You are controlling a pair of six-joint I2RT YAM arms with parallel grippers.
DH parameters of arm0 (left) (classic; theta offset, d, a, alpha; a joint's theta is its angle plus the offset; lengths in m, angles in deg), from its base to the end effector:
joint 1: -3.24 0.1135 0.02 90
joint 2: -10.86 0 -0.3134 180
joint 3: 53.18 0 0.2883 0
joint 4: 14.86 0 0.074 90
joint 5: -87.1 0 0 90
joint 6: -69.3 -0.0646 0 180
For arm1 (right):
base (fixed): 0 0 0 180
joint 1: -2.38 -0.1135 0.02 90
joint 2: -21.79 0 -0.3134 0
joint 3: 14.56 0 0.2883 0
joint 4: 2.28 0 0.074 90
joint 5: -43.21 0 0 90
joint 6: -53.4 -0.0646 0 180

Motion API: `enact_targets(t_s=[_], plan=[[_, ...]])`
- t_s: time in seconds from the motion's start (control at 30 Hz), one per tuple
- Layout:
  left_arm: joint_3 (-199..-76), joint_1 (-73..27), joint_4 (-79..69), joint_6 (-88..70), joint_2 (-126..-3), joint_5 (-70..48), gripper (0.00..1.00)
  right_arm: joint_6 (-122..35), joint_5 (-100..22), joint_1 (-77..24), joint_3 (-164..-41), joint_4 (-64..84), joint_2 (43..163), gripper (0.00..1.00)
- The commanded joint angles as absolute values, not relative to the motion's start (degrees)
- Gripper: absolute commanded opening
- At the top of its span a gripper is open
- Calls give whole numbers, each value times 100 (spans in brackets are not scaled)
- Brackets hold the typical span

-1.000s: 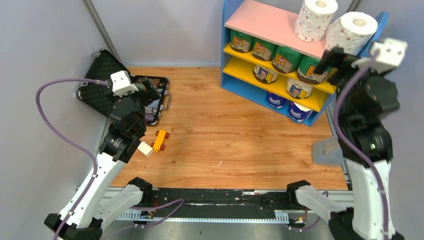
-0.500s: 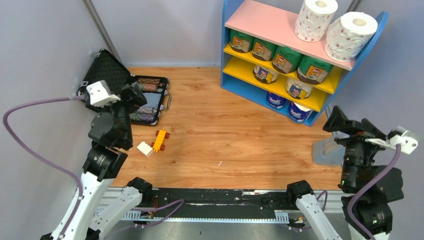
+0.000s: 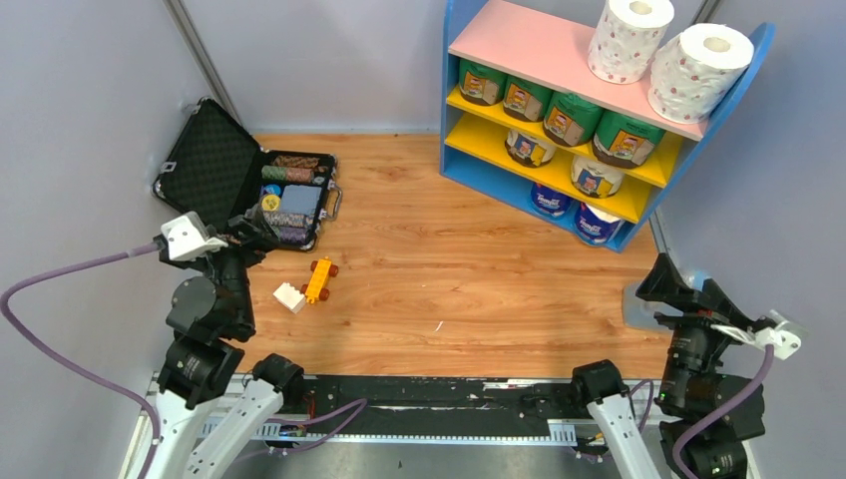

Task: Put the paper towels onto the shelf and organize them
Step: Reset both arms

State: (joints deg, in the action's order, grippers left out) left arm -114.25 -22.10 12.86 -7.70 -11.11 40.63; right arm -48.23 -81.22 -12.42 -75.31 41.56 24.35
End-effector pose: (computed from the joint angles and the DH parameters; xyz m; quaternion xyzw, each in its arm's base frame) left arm 0.0837 0.0096 0.4364 -0.2220 0.6158 -0.0141 0.7559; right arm -0.0079 -0.0399 0.4040 0.2175 0.5920 -0.0042 0.7760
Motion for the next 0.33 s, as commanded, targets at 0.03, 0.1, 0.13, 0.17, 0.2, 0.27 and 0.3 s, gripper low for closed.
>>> enact_targets(t_s=[0.03,0.1,0.13,0.17,0.2,0.27,0.3], plan=[[-11294,-2172,1391,-614,-1168,3848,100,-5038,-8340,-1258,-7427,3840,2196,99],[-11273,-2170,1440,-585,-1248,3793,100,-5046,-8293,-1263,-7359,3789,2194,99],[-11272,-2172,1457,-595,-1280,3781,100,-5031,-8301,-1260,-7327,3770,2196,98],[-11277,-2172,1491,-603,-1327,3785,100,-5023,-8331,-1256,-7311,3764,2196,98],[-11284,-2172,1495,-620,-1342,3803,100,-5022,-8386,-1257,-7298,3762,2197,98],[-11260,-2172,1468,-627,-1355,3810,100,-5026,-8395,-1258,-7285,3764,2193,99],[-11233,-2172,1453,-628,-1357,3804,100,-5038,-8412,-1264,-7281,3762,2196,100]])
